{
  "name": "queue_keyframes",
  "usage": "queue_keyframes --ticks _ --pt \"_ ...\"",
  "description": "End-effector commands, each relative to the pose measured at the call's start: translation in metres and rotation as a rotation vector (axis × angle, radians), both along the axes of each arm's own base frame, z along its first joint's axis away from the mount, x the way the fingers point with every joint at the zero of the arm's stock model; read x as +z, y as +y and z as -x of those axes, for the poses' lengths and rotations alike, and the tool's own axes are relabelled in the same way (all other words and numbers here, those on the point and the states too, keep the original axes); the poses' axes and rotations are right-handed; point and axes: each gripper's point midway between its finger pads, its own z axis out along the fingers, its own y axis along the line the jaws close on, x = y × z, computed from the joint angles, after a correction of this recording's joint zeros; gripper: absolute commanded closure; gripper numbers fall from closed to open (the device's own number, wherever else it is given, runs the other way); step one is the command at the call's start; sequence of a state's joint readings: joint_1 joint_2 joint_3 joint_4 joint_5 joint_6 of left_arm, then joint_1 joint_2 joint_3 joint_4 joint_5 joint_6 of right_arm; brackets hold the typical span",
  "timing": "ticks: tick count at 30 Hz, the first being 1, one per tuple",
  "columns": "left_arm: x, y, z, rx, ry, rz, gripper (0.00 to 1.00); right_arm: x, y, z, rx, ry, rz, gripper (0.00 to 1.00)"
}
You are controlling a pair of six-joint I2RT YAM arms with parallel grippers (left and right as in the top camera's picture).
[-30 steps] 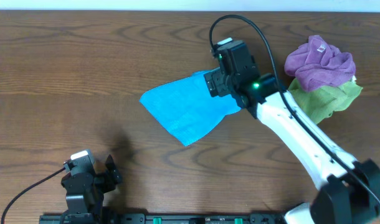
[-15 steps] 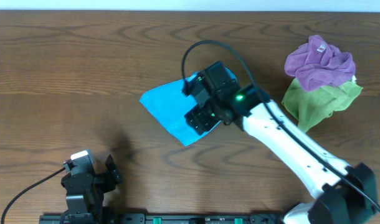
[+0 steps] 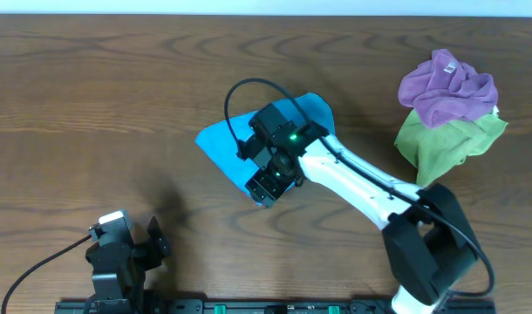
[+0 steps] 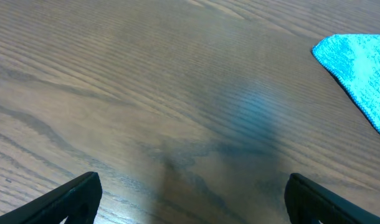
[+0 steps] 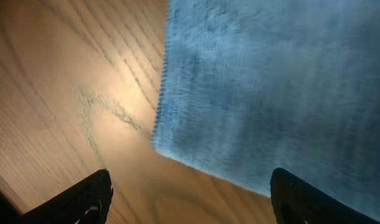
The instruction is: Fold the cloth
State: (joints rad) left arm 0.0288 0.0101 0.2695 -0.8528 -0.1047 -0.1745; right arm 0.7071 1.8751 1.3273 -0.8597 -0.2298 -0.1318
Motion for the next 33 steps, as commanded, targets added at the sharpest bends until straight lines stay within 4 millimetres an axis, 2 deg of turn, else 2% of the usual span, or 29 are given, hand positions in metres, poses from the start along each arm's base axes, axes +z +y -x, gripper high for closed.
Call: queue_keyframes --ticks 1,7,13,18,33 --pt "-0.021 -0.001 0.008 -0.019 0.075 -0.013 0.05 -0.002 0.013 0.011 0.065 0.008 -0.006 0.19" --pt "-0.021 -0.001 0.008 -0.019 0.075 -0.013 0.05 -0.014 0.020 0.021 0.108 0.020 0.016 0.21" --pt "-0.021 -0.001 0.008 -0.019 0.075 -0.013 0.05 -0.027 0.019 0.019 0.114 0.002 0.061 0.23" --pt "-0.021 -0.001 0.008 -0.019 0.075 -0.013 0.05 -0.035 0.021 0.014 0.112 -0.010 0.066 0.29" --pt "-0.021 -0.001 0.008 -0.019 0.075 -0.013 0.05 -0.036 0.024 -0.008 0.098 -0.111 0.078 0.36"
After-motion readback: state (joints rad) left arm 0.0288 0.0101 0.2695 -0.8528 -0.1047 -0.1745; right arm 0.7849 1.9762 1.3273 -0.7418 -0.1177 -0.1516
